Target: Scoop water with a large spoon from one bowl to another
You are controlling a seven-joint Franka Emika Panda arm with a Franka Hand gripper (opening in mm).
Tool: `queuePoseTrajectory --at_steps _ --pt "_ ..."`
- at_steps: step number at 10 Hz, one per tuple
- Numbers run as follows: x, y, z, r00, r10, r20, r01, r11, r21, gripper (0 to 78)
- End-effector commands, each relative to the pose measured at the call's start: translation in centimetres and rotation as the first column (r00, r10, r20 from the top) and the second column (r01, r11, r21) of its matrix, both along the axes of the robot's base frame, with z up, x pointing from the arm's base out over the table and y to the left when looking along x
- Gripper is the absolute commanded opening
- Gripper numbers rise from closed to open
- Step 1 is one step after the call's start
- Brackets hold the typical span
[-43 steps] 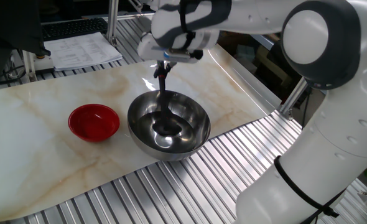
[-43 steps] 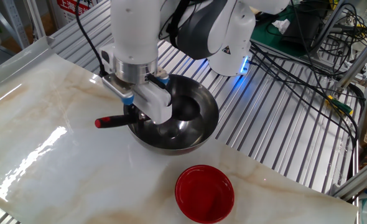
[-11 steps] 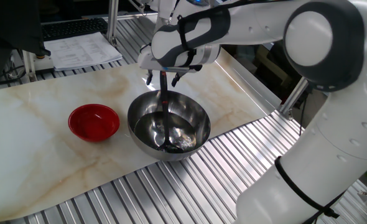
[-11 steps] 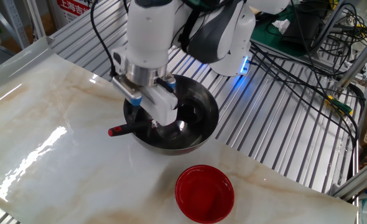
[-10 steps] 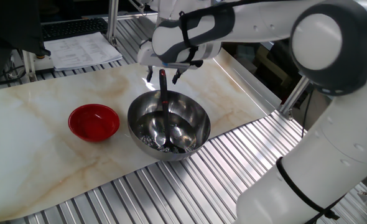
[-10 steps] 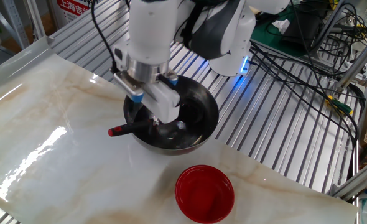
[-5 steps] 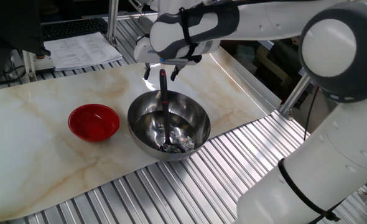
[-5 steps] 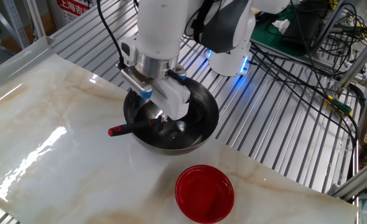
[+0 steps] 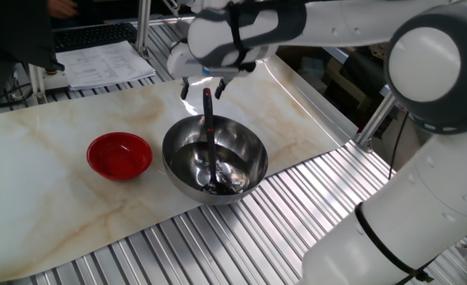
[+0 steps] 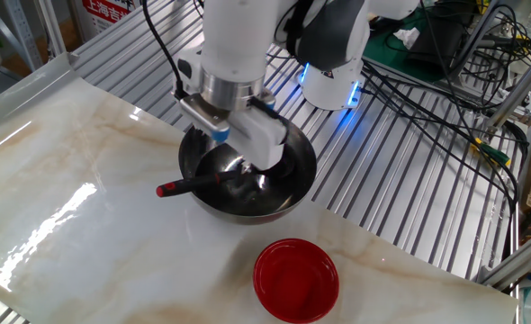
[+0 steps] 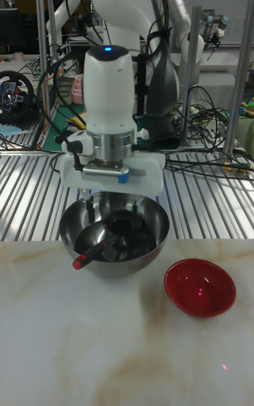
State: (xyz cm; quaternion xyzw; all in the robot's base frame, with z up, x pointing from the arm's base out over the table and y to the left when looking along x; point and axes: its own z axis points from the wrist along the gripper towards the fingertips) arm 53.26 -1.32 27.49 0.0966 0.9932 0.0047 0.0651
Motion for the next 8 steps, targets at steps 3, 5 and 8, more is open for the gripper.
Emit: queuePoseTrajectory --at_steps 3,5,8 --pt "0.13 1.04 1.71 0.998 0.061 -0.019 -0.061 0.998 -0.01 77.4" --pt "0.07 1.05 1.82 0.998 0.06 -0.018 -0.06 0.998 -0.008 77.4" --pt "0.17 1.04 1.96 0.998 0.06 -0.018 -0.06 0.998 -0.009 77.4"
